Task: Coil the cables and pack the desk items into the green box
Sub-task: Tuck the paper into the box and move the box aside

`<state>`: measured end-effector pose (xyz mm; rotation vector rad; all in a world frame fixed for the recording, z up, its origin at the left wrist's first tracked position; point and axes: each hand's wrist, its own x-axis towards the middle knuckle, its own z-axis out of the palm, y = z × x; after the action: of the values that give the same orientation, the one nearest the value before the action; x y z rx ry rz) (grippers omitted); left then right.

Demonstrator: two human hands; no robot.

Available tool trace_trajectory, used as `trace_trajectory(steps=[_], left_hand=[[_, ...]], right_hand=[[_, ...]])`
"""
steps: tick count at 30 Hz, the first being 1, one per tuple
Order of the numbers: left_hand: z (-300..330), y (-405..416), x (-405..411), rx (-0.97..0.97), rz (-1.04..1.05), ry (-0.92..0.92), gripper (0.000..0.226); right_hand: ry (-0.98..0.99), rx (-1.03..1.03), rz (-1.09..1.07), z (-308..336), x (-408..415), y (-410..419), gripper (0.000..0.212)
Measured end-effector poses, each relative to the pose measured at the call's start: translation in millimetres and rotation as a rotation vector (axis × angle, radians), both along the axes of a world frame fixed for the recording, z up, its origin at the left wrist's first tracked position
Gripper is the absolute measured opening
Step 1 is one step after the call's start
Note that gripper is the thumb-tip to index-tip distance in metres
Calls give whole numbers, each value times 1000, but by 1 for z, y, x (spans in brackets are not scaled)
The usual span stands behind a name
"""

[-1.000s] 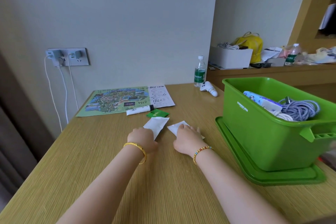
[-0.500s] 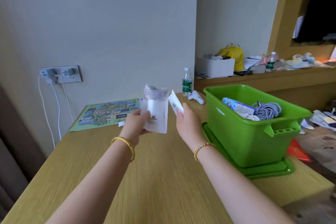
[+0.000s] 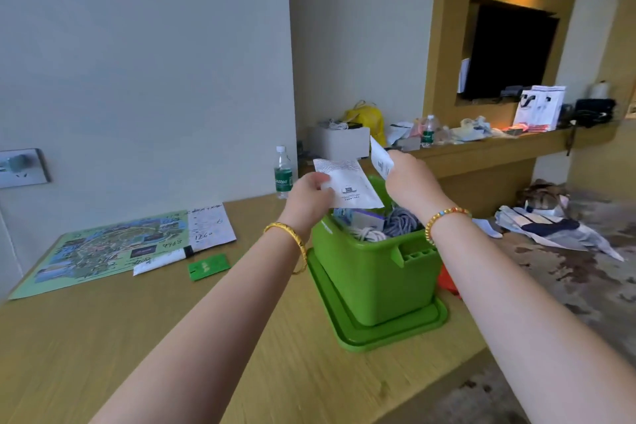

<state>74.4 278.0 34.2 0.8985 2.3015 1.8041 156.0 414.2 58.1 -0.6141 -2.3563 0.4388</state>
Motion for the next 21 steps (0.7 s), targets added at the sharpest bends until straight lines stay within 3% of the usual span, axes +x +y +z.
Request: trace_trajectory(steps=[4,7,9,12,17,21], left_hand=[[-5,27,6,-383,50,278,16],[-10,33,2,-729,105,491,33],[-12,31,1,-701,101,562,38],[-12,31,-3,-598,47,703,33],[-11,35,-7,-831,-72,542,36],[-15,41,-16,-965,-68,551,40]], right_hand=[[-166,-24,3,-7,3,20,11],[-333,-73,136,-6,4,22,29],[-396,-122,249,-3,6,20,45],[-455,-123,295,2,10,22,37],[-617,-63,288,-3,10,28,36],[-717,69,156,-11,-3,28,37]])
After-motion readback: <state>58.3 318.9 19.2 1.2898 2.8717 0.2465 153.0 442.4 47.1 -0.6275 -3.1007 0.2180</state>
